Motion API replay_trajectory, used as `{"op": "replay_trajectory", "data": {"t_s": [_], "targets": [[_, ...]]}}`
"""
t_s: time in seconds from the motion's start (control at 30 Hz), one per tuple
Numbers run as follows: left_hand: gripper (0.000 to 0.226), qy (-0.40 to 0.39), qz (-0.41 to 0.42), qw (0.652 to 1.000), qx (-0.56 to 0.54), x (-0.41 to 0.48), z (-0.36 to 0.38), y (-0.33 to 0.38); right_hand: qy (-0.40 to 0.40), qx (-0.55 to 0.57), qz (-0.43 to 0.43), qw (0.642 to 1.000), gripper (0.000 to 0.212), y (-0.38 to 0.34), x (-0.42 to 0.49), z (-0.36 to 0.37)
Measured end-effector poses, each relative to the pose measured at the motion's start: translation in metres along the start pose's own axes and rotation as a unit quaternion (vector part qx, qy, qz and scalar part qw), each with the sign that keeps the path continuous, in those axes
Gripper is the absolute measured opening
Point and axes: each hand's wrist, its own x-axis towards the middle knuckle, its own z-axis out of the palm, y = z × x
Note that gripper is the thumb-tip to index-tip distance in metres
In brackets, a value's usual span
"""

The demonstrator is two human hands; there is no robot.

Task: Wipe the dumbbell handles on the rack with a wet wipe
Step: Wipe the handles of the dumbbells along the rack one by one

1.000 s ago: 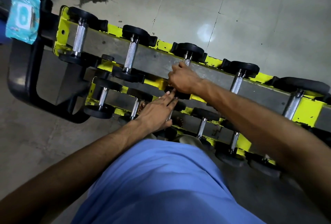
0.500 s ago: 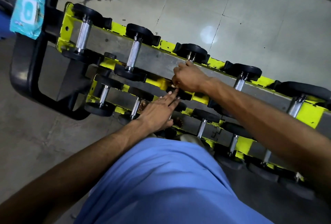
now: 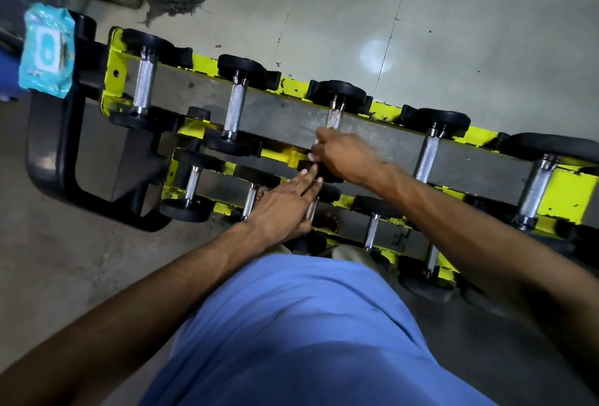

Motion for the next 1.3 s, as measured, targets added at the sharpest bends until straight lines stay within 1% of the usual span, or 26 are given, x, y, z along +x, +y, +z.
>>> {"op": "replay_trajectory", "data": {"t_s": [0.07,0.13,0.23,0.3,0.37,0.4,0.47,0.53,0.57,0.6,0.7,0.73,0.83,0.9,0.97,1.0,1.03,1.07,1.1,1.13,1.17,1.23,1.3], "targets": [[0.095,0.003,-0.002,1.0,0.002,0.001,-0.001,0.001,-0.039,-0.086,-0.105,0.99,0.016,0.004,0.013,-0.006],[0.097,0.002,-0.002,1.0,0.007,0.0,-0.001,0.002,-0.078,-0.164,-0.139,0.973,0.016,0.012,0.037,-0.017],[0.096,0.007,-0.003,1.0,0.009,-0.001,0.0,0.005,-0.197,-0.229,-0.117,0.946,0.023,0.014,0.065,-0.028],[0.093,0.013,0.0,1.0,0.007,0.002,0.001,0.007,-0.289,-0.226,-0.081,0.927,0.021,0.004,0.077,-0.03],[0.089,0.017,0.002,1.0,0.004,0.004,0.002,0.01,-0.365,-0.194,-0.05,0.909,0.014,-0.011,0.082,-0.035],[0.088,0.019,0.001,1.0,0.005,0.004,0.002,0.011,-0.392,-0.174,-0.034,0.903,0.011,-0.016,0.083,-0.036],[0.087,0.023,-0.001,1.0,0.007,0.005,0.002,0.012,-0.429,-0.144,-0.022,0.891,0.019,-0.021,0.082,-0.037],[0.084,0.032,-0.001,0.999,0.007,0.006,0.003,0.011,-0.433,-0.127,-0.02,0.892,0.024,-0.017,0.083,-0.04],[0.084,0.035,0.0,0.999,0.004,0.006,0.003,0.01,-0.426,-0.118,-0.017,0.897,0.023,-0.013,0.084,-0.044],[0.085,0.033,-0.001,0.999,0.001,0.006,0.002,0.009,-0.402,-0.118,-0.02,0.908,0.022,-0.007,0.087,-0.046],[0.093,0.014,-0.012,1.0,0.003,0.002,0.003,0.003,-0.294,-0.156,-0.056,0.941,0.025,0.006,0.087,-0.045],[0.095,0.007,-0.013,1.0,0.004,0.001,0.004,0.001,-0.278,-0.154,-0.066,0.946,0.027,0.007,0.083,-0.038],[0.095,0.0,-0.005,1.0,0.007,0.0,0.002,0.001,-0.289,-0.111,-0.096,0.946,0.033,0.004,0.065,-0.016],[0.095,0.002,0.0,1.0,0.005,0.002,0.0,0.004,-0.272,-0.08,-0.086,0.955,0.03,0.011,0.061,-0.02],[0.096,0.005,0.0,1.0,0.004,0.003,-0.001,0.006,-0.194,-0.093,-0.103,0.971,0.021,0.018,0.06,-0.029],[0.096,0.004,-0.003,1.0,0.003,0.002,-0.001,0.006,-0.137,-0.112,-0.111,0.978,0.016,0.019,0.057,-0.031],[0.096,0.001,-0.006,1.0,0.001,0.001,-0.001,0.005,-0.087,-0.118,-0.102,0.984,0.012,0.018,0.051,-0.031],[0.096,-0.002,-0.009,1.0,0.0,-0.001,-0.001,0.003,-0.044,-0.102,-0.071,0.991,0.01,0.015,0.042,-0.026],[0.096,-0.004,-0.011,1.0,0.0,-0.002,-0.001,0.002,-0.012,-0.058,-0.023,0.998,0.01,0.011,0.031,-0.02],[0.096,-0.006,-0.01,1.0,-0.001,-0.003,-0.002,0.001,0.019,0.002,0.039,0.999,0.012,0.007,0.019,-0.011],[0.096,-0.007,-0.008,1.0,-0.003,-0.003,-0.002,0.002,0.047,0.071,0.106,0.991,0.013,0.002,0.007,-0.002],[0.095,0.0,-0.005,1.0,-0.007,-0.002,-0.004,0.004,0.1,0.199,0.224,0.949,0.011,-0.01,-0.013,0.015],[0.094,0.011,-0.004,1.0,-0.012,-0.002,-0.005,0.005,0.141,0.299,0.316,0.889,0.011,-0.021,-0.024,0.028]]}}
